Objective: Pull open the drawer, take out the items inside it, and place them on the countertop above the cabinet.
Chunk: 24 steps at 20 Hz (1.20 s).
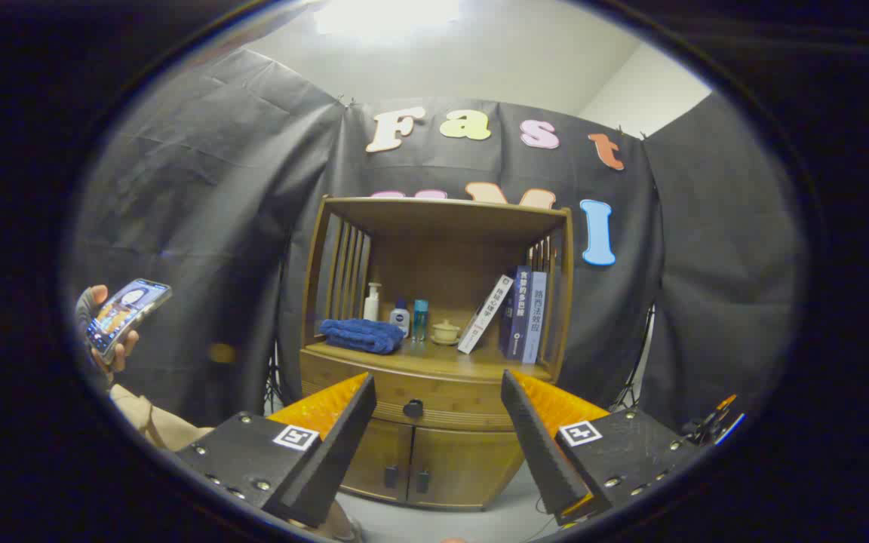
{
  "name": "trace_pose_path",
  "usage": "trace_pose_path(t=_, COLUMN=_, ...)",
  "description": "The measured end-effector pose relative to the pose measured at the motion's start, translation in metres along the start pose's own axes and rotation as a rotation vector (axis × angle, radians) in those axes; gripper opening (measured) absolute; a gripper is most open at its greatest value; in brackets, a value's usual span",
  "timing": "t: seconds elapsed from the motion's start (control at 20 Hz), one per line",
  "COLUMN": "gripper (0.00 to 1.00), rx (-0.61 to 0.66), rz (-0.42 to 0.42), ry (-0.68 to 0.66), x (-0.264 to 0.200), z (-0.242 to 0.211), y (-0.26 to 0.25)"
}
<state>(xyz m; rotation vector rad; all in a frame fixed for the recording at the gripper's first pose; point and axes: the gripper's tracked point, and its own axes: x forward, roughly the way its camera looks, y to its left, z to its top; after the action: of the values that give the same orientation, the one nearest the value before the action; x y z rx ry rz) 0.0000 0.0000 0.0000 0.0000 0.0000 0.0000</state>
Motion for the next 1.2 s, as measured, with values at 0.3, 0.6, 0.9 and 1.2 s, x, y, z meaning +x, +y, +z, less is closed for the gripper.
trace_pose_path(t=0.3, gripper=1.0, rx=0.027, rz=-0.03, ry=0.018, x=-0.014, z=-0.008, y=-0.003)
trace_pose_path(t=0.6, gripper=1.0, rx=0.018, rz=-0.023, ry=0.03, x=-0.018, z=-0.012, y=-0.001)
trace_pose_path(t=0.9, gripper=1.0, rx=0.015, rz=-0.004, ry=0.044, x=-0.008, z=-0.022, y=0.006)
trace_pose_path(t=1.2, gripper=1.0, rx=-0.01, rz=0.039, ry=0.047, x=0.036, z=-0.032, y=0.018)
